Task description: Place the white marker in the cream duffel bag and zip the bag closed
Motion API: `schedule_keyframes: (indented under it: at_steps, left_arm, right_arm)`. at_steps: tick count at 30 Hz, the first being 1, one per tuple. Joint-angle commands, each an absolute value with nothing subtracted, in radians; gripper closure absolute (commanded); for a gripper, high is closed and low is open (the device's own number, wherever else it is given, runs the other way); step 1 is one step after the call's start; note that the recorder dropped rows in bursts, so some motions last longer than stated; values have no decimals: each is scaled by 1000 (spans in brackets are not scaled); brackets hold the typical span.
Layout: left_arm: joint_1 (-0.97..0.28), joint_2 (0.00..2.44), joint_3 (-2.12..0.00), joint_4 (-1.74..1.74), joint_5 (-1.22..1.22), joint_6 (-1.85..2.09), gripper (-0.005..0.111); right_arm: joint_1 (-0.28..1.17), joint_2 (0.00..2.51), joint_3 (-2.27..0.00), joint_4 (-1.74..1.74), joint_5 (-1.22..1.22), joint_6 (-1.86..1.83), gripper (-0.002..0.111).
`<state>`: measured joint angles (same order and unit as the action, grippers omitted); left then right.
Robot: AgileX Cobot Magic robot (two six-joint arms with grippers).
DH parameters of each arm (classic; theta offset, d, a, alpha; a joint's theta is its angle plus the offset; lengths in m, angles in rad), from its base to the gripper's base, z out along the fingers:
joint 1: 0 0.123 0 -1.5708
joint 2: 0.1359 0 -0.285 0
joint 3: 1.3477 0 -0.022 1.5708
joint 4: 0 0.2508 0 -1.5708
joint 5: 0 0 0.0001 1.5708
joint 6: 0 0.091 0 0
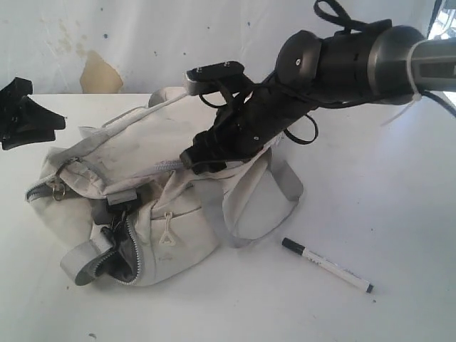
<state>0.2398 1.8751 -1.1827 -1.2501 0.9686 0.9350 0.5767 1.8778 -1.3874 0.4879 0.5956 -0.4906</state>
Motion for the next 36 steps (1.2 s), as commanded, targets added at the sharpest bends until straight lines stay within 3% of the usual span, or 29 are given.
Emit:
schedule_keyframes:
  at_steps: [1, 4, 19, 30, 33, 36]
  left_arm:
    - [237, 1863, -1189, -1241, 963, 996, 37]
    - [237, 1863, -1189, -1239, 965, 1022, 25]
    - [116, 1884, -1237, -1054, 864, 1038, 25]
    - [114, 1964, -1246, -1013, 893, 1050, 25]
    - [114, 1968, -1246, -1039, 908, 1055, 28]
    - [114, 1968, -1246, -1051, 910, 1055, 41]
  right_arm:
    - [570, 1821, -1388, 607, 601, -485, 49]
    - [578, 1806, -1388, 660, 627, -491, 50]
    - [690, 1797, -1388, 662, 632, -493, 50]
    - [757, 1797, -1388, 684, 554, -487, 50]
    - [761, 1797, -1388, 686, 556, -487, 50]
    - [761, 1809, -1388, 730, 557, -487, 50]
